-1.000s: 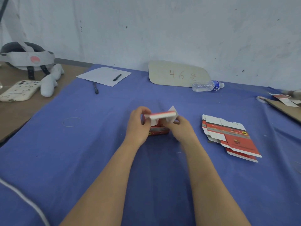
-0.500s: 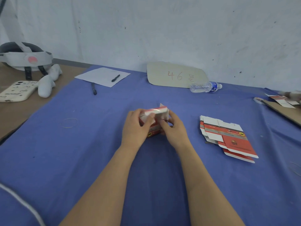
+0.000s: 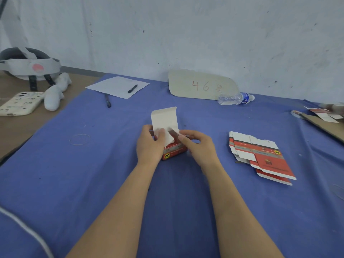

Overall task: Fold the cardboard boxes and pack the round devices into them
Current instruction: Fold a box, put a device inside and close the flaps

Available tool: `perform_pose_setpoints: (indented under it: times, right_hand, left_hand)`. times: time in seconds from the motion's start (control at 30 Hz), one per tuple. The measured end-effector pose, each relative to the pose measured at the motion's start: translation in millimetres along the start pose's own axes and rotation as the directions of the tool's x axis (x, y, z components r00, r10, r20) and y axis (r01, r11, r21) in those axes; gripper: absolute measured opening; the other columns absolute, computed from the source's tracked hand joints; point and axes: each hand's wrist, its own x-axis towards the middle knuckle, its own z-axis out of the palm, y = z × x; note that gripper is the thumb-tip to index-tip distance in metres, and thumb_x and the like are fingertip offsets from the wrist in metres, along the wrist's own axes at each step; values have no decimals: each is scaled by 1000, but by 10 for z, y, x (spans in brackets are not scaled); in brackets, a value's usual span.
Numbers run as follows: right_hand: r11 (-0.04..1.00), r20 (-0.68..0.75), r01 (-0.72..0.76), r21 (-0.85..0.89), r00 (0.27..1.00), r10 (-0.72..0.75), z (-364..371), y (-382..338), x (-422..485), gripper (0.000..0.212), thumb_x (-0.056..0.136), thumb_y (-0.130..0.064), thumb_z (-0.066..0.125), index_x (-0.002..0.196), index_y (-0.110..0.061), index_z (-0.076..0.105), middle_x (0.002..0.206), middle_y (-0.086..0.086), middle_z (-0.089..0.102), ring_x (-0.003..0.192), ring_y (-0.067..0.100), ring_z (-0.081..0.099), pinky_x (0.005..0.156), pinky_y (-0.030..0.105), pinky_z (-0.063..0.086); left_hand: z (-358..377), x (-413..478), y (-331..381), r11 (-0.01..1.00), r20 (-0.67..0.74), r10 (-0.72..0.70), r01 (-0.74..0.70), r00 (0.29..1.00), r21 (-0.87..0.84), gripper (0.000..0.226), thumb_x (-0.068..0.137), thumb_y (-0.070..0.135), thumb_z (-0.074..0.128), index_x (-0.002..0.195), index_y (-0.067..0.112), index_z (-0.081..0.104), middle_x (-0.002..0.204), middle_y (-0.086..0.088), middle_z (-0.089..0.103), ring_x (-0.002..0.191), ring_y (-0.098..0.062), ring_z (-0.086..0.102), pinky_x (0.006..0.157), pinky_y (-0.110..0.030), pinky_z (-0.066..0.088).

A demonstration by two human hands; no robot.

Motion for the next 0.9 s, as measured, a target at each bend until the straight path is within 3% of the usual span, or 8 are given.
perform_pose_setpoints:
  times: [0.1,0.2,0.3,0.53,0.73,0.9]
  right_hand:
    - [983,-229,36,-177,970,-77,18,10,8,11,88,-32,67,91,-26,58,76,-15,57,68,0,54,56,5,39]
    - [971,-331,26,-239,938,-107,44,20,-3,22,87,-33,67,86,-18,51,72,-9,56,67,8,54,55,16,41]
    - [929,-290,77,-361,938,-191,66,-19,-14,20,90,-30,64,83,-16,51,70,-4,57,69,17,55,61,32,46]
    - [909,-243,162,-385,932,-269,123,-117,-53,9,94,-20,57,88,-12,58,80,-1,64,75,18,60,70,38,52]
    - [942,-312,115,-316,925,-217,113,-90,-46,13,94,-19,56,105,-14,54,90,-1,65,83,17,59,72,31,48]
    - [879,-283,113,-464,921,-268,84,-68,-12,13,95,-18,54,97,-12,65,97,0,62,80,15,55,70,26,43]
  left_hand:
    - [6,-14,-3,998,58,22,-25,998,60,5,95,25,53,99,23,49,87,13,55,84,-11,55,69,-28,45]
    - [20,-34,36,996,87,31,-38,996,83,8,96,21,51,103,18,54,97,6,59,89,-14,56,74,-32,49]
    - [20,-53,65,994,79,42,-49,996,99,17,95,18,50,109,14,57,101,4,60,88,-15,55,75,-32,48]
    - [17,-83,104,983,86,70,-84,994,164,18,95,18,51,111,12,58,107,-2,62,91,-18,56,74,-33,47]
    - [26,-104,118,977,94,72,-89,993,192,20,95,17,50,112,10,57,110,-5,61,97,-22,57,77,-36,48]
    - [26,-120,133,973,107,77,-98,991,210,20,96,17,49,113,10,55,113,-6,61,99,-23,58,81,-41,51]
